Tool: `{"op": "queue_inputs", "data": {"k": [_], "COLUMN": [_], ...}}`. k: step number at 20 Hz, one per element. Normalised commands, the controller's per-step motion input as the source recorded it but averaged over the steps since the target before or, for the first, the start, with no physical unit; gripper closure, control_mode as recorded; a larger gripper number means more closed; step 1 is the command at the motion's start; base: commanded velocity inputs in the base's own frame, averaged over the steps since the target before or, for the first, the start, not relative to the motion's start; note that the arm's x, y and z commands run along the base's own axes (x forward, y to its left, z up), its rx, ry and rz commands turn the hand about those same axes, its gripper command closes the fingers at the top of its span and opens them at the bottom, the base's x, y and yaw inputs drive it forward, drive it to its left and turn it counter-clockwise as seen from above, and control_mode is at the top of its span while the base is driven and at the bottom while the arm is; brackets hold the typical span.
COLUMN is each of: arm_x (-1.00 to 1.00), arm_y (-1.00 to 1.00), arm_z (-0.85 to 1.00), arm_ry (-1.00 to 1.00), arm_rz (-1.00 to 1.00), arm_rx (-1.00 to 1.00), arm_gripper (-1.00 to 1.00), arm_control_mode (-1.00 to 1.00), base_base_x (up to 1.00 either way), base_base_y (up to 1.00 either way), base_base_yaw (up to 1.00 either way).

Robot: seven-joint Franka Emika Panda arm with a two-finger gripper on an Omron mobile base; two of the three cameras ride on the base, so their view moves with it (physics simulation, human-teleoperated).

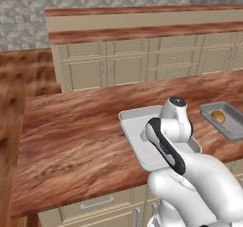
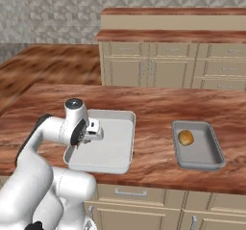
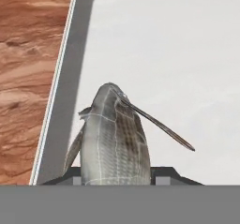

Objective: Place one potato and one fish in each tupperware on the nearby counter, to pack two identical lunches.

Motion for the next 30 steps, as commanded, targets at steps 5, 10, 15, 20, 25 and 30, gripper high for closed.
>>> {"op": "queue_inputs", "data": {"k": [5,10,15,20,25,30], "arm_x": [0.51,0.51,0.47,0.24,0.00,-0.21], "arm_y": [0.00,0.00,0.00,-0.01,0.00,0.01], "arm_z": [-0.46,-0.42,-0.43,-0.18,0.62,0.78], "arm_ry": [0.00,0.00,0.02,0.00,0.00,0.00], "arm_rz": [0.00,0.00,0.00,0.00,0.00,0.02], "arm_rx": [0.00,0.00,0.00,0.00,0.00,0.00], "arm_gripper": [1.00,1.00,1.00,-1.00,-1.00,-1.00], "arm_control_mode": [-1.00,-1.00,-1.00,-1.00,-1.00,-1.00], "base_base_x": [0.00,0.00,0.00,0.00,0.00,0.00], "base_base_y": [0.00,0.00,0.00,0.00,0.00,0.00], "base_base_yaw": [0.00,0.00,0.00,0.00,0.00,0.00]}}
